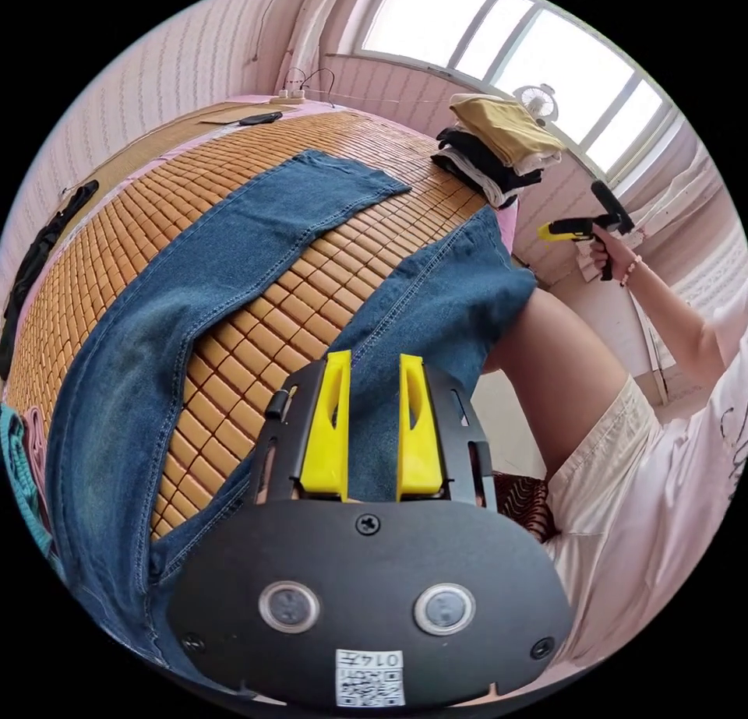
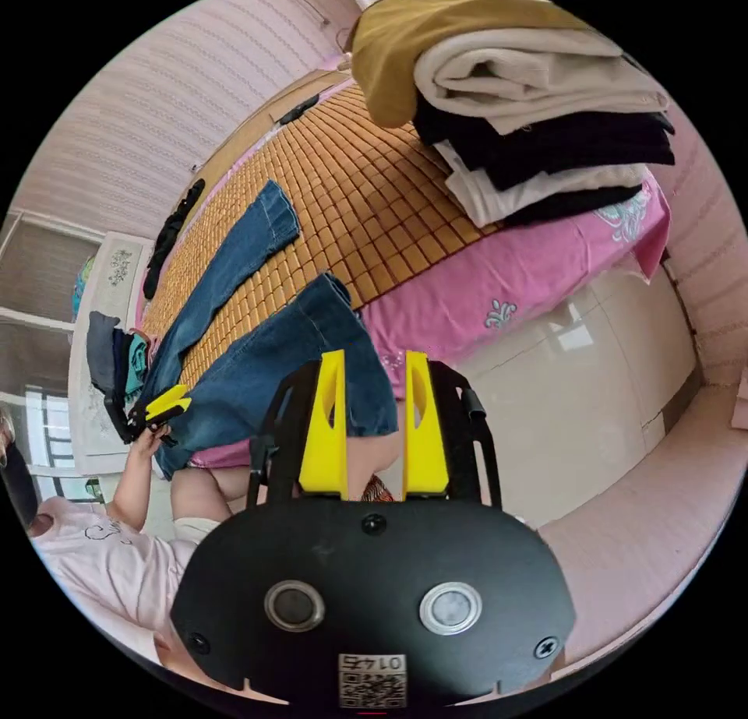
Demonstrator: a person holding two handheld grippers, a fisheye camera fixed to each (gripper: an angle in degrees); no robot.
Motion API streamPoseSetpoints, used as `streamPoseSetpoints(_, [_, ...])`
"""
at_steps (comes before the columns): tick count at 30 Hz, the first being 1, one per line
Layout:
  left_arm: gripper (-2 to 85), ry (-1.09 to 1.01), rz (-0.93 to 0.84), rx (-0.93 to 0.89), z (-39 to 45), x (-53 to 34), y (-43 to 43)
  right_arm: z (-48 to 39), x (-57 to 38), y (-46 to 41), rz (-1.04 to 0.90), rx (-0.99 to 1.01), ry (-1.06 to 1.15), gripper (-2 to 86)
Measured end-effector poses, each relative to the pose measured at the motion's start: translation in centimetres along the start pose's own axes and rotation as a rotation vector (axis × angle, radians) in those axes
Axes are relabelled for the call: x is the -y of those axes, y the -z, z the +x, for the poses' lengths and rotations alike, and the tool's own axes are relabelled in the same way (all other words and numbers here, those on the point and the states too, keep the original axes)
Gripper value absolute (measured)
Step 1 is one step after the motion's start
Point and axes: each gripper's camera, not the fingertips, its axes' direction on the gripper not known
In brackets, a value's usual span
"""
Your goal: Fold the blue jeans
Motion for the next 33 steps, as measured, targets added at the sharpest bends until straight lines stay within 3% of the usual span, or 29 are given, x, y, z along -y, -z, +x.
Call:
streamPoseSetpoints(3, [10.8, -0.032, -0.067, 0.098, 0.4, 0.1, -2.2, -2.9, 3.8, -2.6, 0.019, -0.016, 0.099, 14.7])
streamPoseSetpoints(7, [9.7, -0.077, -0.124, 0.126, 1.4, 0.0, -4.6, -5.0, 6.2, -6.7, -0.11, -0.021, 0.161, 5.2])
streamPoseSetpoints(10, [1.0, -0.098, -0.102, 0.099, 1.9, -0.3, -4.7, -6.5, 5.2, -2.9, 0.095, 0.049, 0.255, 1.7])
streamPoseSetpoints(13, [-0.1, -0.121, -0.024, 0.214, 3.3, -0.2, -4.0, -7.2, 4.1, 0.8, 0.374, 0.112, 0.318, 1.3])
streamPoseSetpoints(15, [0.5, -0.09, -0.023, 0.272, 3.4, -0.3, -5.2, -7.0, 4.7, 0.6, 0.417, 0.025, 0.249, 2.3])
streamPoseSetpoints(17, [2.7, -0.042, -0.053, 0.264, 2.8, -0.5, -6.5, -6.3, 5.9, -1.3, 0.327, -0.031, 0.16, 6.0])
streamPoseSetpoints(19, [4.8, -0.016, 0.002, 0.254, 2.7, -0.7, -6.1, -6.1, 5.9, -2.6, 0.235, 0.008, 0.164, 9.6])
streamPoseSetpoints(23, [7.0, -0.058, 0.121, 0.158, 4.1, -1.4, -3.6, -5.1, 4.3, -6.5, 0.049, -0.105, 0.092, 14.8])
streamPoseSetpoints(25, [7.2, -0.056, 0.12, 0.13, 4.8, -1.7, -3.1, -4.7, 3.7, -8.6, -0.083, -0.063, 0.06, 11.9])
streamPoseSetpoints(28, [7.2, -0.036, 0.097, 0.087, 5.4, -2.6, -3.6, -5.6, 3.0, -8.2, -0.04, -0.142, 0.062, 4.4])
streamPoseSetpoints(33, [7.4, 0.023, 0.007, 0.063, 6.1, -3.5, -5.9, -4.1, 3.6, -8.9, -0.154, -0.091, 0.0, 4.6])
